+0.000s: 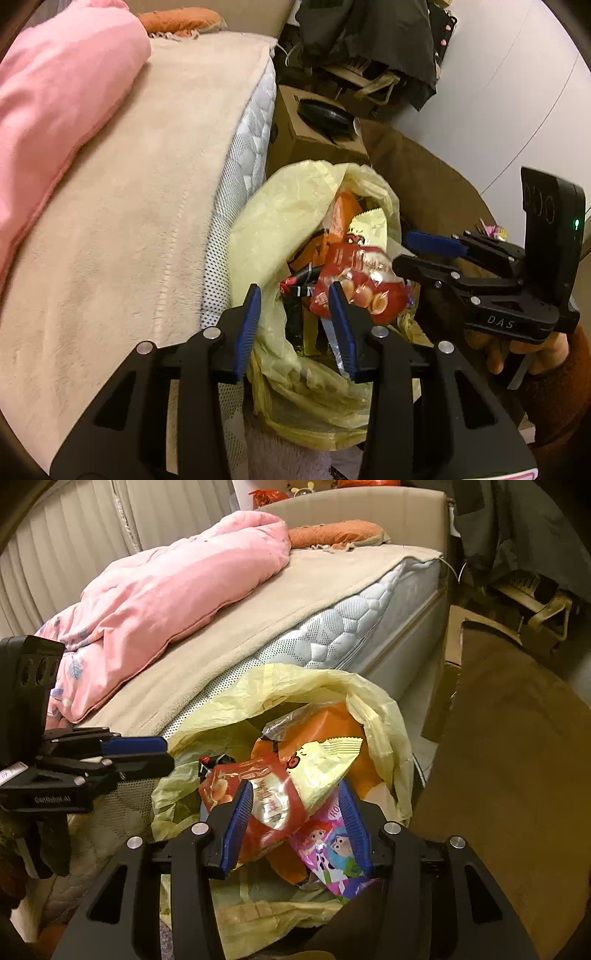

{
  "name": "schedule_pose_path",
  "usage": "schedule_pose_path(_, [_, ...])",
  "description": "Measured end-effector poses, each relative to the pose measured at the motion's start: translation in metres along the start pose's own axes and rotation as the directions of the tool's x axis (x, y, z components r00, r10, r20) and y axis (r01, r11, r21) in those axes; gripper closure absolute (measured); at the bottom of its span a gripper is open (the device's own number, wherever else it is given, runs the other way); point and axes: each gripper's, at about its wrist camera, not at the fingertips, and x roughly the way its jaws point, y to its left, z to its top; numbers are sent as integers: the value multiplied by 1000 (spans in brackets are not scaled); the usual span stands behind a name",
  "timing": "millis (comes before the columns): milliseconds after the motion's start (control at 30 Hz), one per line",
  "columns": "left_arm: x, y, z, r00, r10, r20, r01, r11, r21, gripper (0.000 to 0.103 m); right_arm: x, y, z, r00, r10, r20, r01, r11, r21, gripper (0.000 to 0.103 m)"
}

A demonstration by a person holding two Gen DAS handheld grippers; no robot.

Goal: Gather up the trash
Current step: 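Carry both items into the yellow trash bag and open both tools, then move both tools back over the table toward the remaining wrappers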

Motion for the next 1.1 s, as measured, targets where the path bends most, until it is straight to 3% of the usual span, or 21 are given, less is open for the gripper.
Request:
schedule_pose_path(133, [-26, -8, 5, 996, 46, 75, -46, 999, 2, 66, -24, 0, -4, 999, -26, 47, 26, 1000, 8, 57])
schedule_pose_path(267, [-48, -29, 10, 986, 45, 158, -48, 999, 17, 60, -62, -10, -18, 991, -74, 110, 68, 996, 56, 56])
schedule_pose_path(433, [-45, -79, 15, 982, -37, 187, 19, 995, 96, 59, -115, -41, -48, 972, -155, 179, 122, 975, 184, 50])
schedule_pose_path(600, [-16, -142, 14, 979, -140, 150, 110, 976, 188, 59, -171, -86, -95, 936, -292, 196, 215, 916, 340, 43])
schedule_pose_path(733, [13, -198, 9, 969, -230, 87, 199, 941, 274, 59, -205, -117, -131, 902, -401, 161, 306, 856, 417, 36])
schedule_pose_path(867, [39, -249, 6, 952, -304, 33, 275, 898, 343, 57, -235, -144, -167, 861, -490, 133, 383, 799, 464, 36])
schedule_pose_path(967, [64, -280, 9, 939, -345, -2, 319, 865, 388, 56, -244, -166, -188, 879, -470, 79, 371, 779, 505, 36])
schedule_pose_path(1100, [100, -323, 23, 930, -365, -53, 341, 797, 499, 56, -249, -179, -208, 877, -477, 62, 384, 771, 509, 36])
